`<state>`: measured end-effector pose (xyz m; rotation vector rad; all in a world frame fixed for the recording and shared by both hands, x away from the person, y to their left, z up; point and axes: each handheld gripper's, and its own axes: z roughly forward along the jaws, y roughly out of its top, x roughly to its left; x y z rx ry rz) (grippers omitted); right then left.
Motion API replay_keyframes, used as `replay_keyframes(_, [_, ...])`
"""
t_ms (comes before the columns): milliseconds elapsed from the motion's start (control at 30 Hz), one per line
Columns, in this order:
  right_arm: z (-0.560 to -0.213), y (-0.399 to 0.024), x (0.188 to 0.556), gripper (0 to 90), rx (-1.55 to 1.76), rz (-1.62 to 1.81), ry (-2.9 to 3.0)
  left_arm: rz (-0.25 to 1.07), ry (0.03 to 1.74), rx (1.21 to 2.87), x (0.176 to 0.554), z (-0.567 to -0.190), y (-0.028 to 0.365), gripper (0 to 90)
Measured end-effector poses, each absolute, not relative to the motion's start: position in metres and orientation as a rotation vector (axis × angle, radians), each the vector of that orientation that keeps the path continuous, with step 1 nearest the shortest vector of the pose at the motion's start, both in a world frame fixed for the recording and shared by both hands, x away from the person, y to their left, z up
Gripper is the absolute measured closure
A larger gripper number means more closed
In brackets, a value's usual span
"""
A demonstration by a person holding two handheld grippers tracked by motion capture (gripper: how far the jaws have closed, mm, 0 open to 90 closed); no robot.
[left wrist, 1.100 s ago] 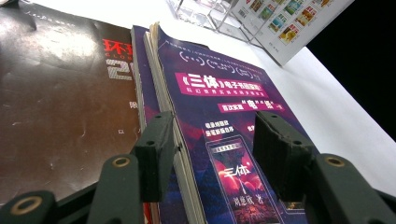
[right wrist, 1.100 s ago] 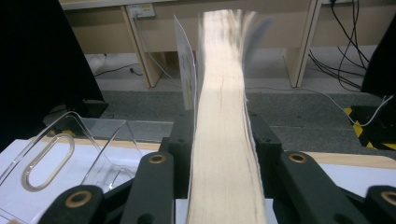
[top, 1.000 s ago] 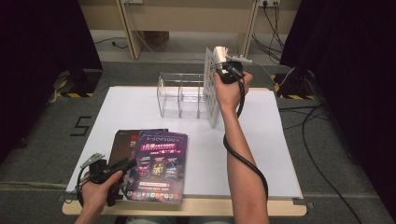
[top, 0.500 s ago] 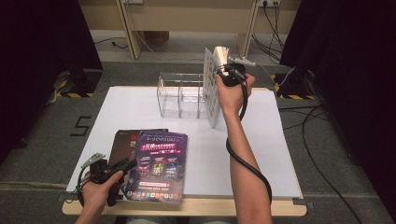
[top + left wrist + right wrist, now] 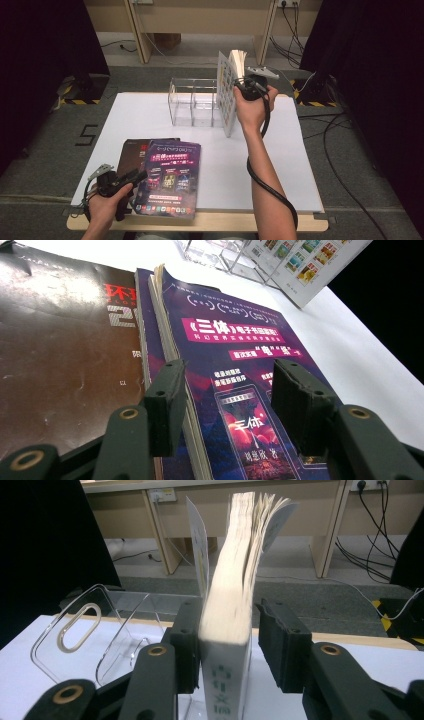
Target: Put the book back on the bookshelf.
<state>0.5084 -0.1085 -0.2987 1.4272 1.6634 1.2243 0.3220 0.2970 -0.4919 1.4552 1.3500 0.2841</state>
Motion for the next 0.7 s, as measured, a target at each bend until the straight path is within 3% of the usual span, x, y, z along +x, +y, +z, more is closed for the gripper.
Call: replay_keyframes(700, [-0.310, -0.121, 0.469, 61.1, 1.428, 1.262, 1.676, 0.316, 1.374, 1.499, 0.326, -0.491, 0.293, 47.6])
